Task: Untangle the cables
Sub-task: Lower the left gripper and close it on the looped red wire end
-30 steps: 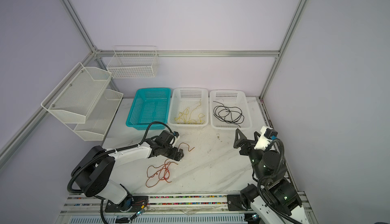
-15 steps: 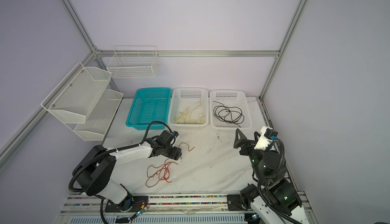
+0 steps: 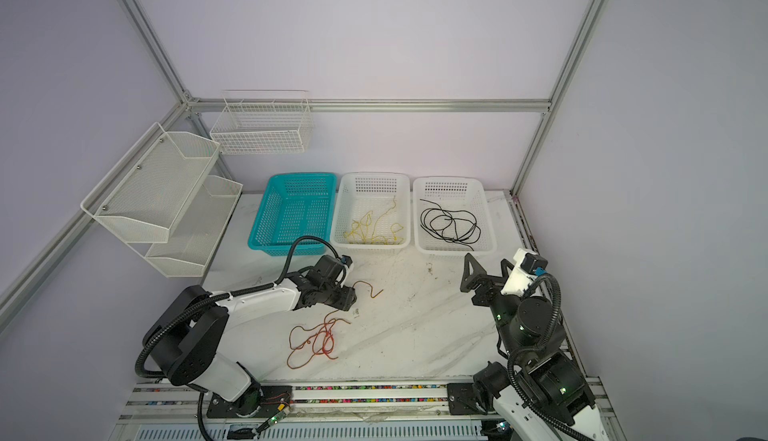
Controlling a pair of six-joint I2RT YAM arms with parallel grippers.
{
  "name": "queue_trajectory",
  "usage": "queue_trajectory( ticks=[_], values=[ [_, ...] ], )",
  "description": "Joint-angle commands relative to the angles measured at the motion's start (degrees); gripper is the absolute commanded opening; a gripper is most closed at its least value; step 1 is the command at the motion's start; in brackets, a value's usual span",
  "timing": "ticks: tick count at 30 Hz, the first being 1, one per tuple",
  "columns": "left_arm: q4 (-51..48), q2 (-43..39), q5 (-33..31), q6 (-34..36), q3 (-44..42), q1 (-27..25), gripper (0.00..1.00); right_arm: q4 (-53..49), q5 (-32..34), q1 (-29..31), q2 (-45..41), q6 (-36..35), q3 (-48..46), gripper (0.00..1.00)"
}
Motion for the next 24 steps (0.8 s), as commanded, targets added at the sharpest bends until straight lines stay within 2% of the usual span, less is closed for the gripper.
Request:
queue_trajectory(
  ticks=[1,14,24],
  values=[
    [2.1,0.0,-0.7,0.2,4.0,-0.1,0.53,1.5,0.5,-0.1,-0.7,-0.6,-0.9,0.97],
    [3.0,0.4,-0.6,0.6,3.4,-0.1,0.31,1.4,0.5,-0.2,-0.7,-0.6,-0.9,0.97],
    [3.0,-0.7,-1.8,1.4,3.4,-0.1,0.2,1.4,0.6,-0.1,-0.7,-0.6,-0.9,0.97]
  ],
)
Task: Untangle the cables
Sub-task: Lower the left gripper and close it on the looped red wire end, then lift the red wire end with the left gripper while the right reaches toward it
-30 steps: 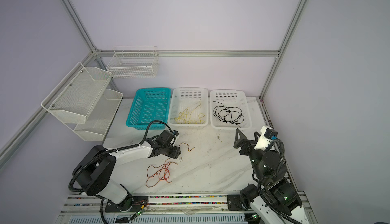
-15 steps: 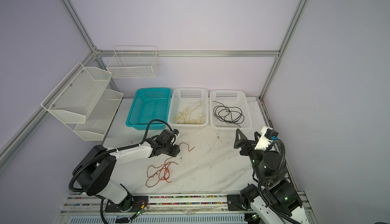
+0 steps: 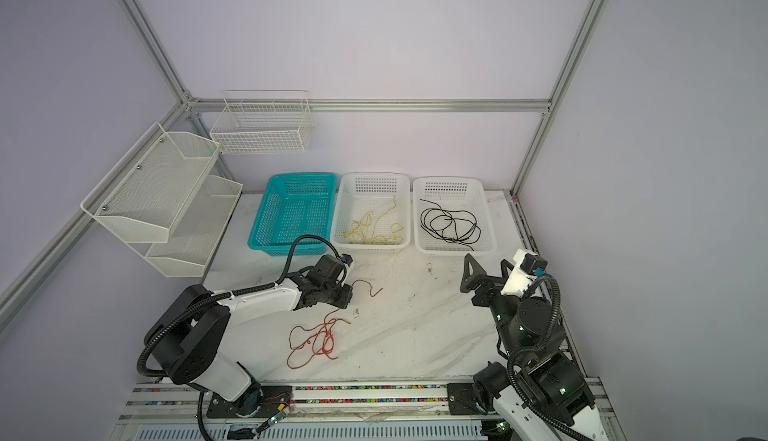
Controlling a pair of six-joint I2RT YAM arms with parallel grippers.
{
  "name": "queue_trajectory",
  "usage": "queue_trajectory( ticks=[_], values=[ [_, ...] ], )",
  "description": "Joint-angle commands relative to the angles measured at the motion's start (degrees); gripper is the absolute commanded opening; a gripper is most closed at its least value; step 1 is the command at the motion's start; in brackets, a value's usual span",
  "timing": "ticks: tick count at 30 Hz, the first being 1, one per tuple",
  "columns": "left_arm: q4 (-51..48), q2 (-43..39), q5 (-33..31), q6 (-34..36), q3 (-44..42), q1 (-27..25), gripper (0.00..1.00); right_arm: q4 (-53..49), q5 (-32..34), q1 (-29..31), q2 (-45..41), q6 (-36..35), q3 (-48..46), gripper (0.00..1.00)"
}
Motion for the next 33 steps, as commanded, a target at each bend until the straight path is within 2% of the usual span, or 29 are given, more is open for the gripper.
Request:
queue_trajectory(
  ticks=[1,15,28,33],
  values=[
    [1.6,-1.4,-1.0,1.2,3.3,-0.1,0.19,1.4,0.6,-0.2,-0.5,-0.6,-0.5,0.97],
    [4.4,-8.9,-1.2,2.3,1.9,0.1,0.0,1.4,0.6,-0.1,-0.1,-0.6,-0.4,0.97],
    [8.1,-26.0,1.1,-0.4,3.7,-0.6,0.0,1.2,0.3,-0.2,1.4,-0.7,-0.1,0.97],
    [10.0,-30.6,2.4,-2.4,5.9,-1.3,0.0,1.0,-3.8,-0.1,3.1,-1.7,1.2,0.97]
  ],
)
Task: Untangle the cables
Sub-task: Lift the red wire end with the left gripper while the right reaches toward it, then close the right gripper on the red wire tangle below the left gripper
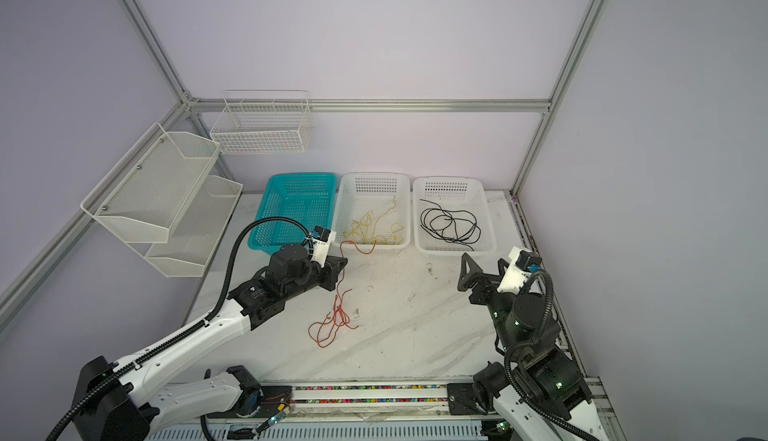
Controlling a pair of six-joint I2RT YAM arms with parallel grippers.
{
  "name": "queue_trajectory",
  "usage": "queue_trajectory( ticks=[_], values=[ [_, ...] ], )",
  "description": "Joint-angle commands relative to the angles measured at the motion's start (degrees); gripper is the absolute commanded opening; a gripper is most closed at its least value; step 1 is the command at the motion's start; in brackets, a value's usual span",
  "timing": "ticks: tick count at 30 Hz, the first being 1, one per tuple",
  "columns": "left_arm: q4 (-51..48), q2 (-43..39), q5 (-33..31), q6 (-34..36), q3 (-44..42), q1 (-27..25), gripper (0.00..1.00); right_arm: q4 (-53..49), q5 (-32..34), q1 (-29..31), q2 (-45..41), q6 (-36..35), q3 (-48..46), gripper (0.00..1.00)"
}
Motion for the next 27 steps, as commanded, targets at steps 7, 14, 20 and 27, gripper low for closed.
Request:
queue_trajectory(
  ticks=[7,14,20,27],
  values=[
    [9.0,-6.5,3.5,-3.5,9.1,-2.7,0.0,0.9,-14.9,-0.1,9.6,-3.5,5.5,0.93],
    [14.2,-8.1,5.8,-2.3,9.9,-3.1,0.0,5.6,-24.7,0.1,17.3,1.4,6.0,0.77],
    [15.2,-7.9,5.3,-0.6,10.4,-3.1,0.0,14.3,-24.4,11.9,20.6,5.0,1.9,0.7],
    [17.4,-8.0,4.6,1.4,8.2,-3.1,0.0,18.8,-8.4,34.6,30.7,6.7,0.4,0.69]
  ],
)
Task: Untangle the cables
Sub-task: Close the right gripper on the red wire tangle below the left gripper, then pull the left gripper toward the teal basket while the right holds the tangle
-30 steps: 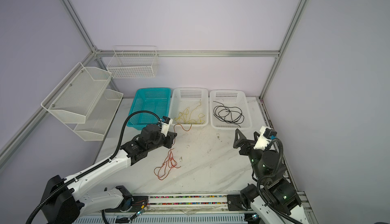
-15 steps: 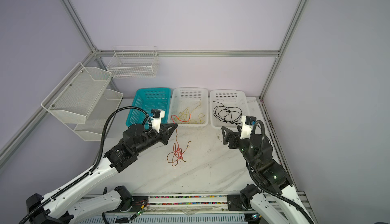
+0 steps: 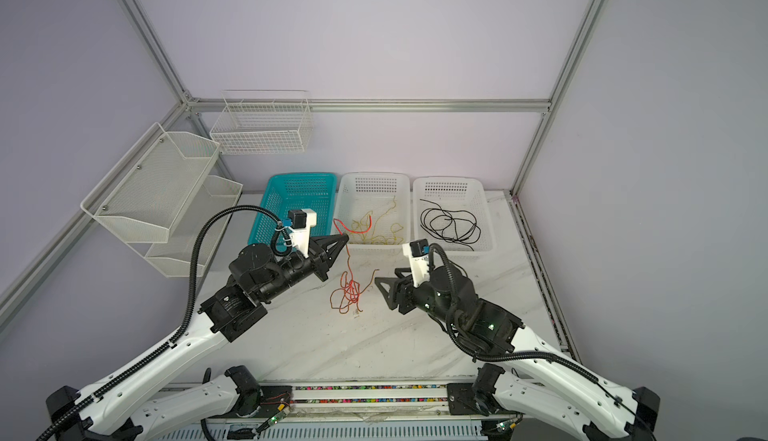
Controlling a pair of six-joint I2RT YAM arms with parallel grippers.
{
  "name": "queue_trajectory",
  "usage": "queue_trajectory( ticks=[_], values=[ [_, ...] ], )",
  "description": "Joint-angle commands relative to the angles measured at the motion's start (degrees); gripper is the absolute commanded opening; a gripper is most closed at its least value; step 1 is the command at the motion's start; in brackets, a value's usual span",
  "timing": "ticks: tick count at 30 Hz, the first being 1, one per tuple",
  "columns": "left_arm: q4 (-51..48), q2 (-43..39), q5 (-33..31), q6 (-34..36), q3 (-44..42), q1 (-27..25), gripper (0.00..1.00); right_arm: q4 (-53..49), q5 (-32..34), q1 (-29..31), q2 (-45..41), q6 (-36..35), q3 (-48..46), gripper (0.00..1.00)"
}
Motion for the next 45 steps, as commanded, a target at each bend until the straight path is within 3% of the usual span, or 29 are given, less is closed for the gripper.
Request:
queue_trajectory(
  ticks=[1,7,11,16,22,29,37,45],
  values=[
    [4.5,-0.8,0.0,2.4,3.6,-0.1,0.0,5.5,10.6,8.3,4.3,2.1,-1.5,0.69],
    [6.6,-1.5,-0.2,3.1,1.8,-0.1,0.0,11.4,18.4,16.9,12.2,3.8,-2.2,0.56],
    [7.3,-2.1,-0.1,3.6,0.8,-0.2,0.0,12.3,23.7,18.6,15.2,4.9,-1.3,0.47],
    [6.8,-3.1,0.1,4.4,-0.5,-0.2,0.0,14.0,29.0,18.6,12.5,6.7,-2.9,0.36],
    [7.1,-3.6,0.3,4.4,-1.8,-0.2,0.0,15.3,27.9,18.6,12.7,4.6,-2.9,0.3],
    [7.6,-3.6,1.0,4.0,-1.9,-0.2,0.0,17.4,25.7,18.6,15.0,3.6,-2.6,0.31],
    [6.9,-3.8,0.9,4.9,-2.8,-0.2,0.0,20.7,25.8,18.6,11.2,2.3,-4.8,0.31],
    [7.4,-3.9,1.3,4.8,-3.0,-0.2,0.0,20.1,26.4,18.6,16.1,1.2,-3.0,0.26]
  ],
)
